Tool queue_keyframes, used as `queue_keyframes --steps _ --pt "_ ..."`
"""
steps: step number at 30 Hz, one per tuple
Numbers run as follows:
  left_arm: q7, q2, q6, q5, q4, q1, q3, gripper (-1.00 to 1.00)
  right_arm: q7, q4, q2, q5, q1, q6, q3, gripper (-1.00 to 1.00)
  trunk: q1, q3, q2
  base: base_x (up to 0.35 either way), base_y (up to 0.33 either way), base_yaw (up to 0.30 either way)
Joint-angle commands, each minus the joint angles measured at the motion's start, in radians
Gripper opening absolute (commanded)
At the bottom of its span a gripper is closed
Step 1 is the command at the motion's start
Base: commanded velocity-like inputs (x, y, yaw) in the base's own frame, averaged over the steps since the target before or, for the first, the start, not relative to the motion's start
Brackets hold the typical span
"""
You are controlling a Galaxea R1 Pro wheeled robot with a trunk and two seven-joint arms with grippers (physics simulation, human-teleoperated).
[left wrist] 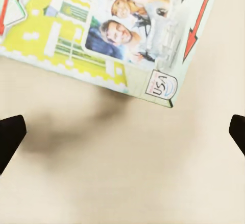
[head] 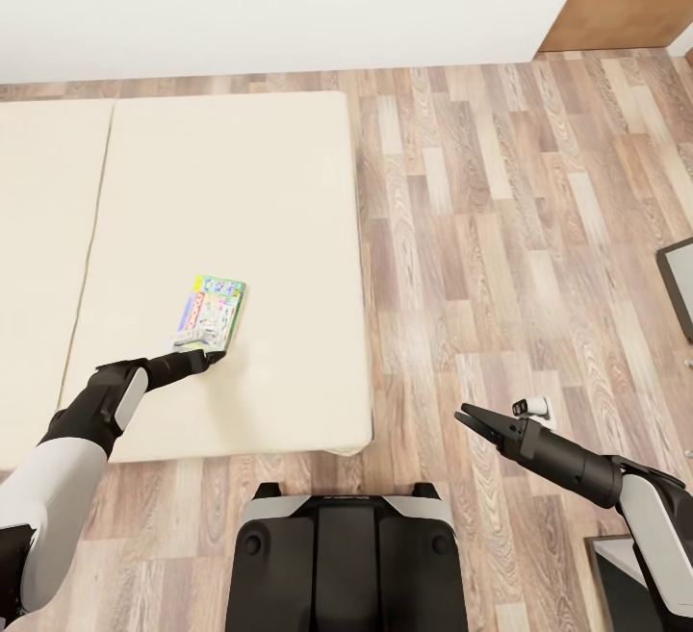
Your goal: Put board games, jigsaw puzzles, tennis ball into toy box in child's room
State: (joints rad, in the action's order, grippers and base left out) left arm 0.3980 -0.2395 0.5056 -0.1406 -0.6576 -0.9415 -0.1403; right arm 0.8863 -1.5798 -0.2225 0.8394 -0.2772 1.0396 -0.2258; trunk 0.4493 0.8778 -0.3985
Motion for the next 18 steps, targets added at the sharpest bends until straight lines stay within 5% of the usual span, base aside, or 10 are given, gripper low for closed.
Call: queue_keyframes --steps 1,18 --pt "0.001 0.0 0.009 -0.008 -0.001 0.0 -0.002 1.0 0.005 0.0 0.0 -0.003 0.0 0.004 -0.001 1.0 0.001 0.001 -0.001 0.03 0.043 0.0" --pt "0.001 0.0 0.009 -0.008 -0.001 0.0 -0.002 1.0 0.005 0.0 0.0 -0.003 0.0 0.004 -0.001 1.0 0.001 0.001 -0.001 0.004 0.061 0.0"
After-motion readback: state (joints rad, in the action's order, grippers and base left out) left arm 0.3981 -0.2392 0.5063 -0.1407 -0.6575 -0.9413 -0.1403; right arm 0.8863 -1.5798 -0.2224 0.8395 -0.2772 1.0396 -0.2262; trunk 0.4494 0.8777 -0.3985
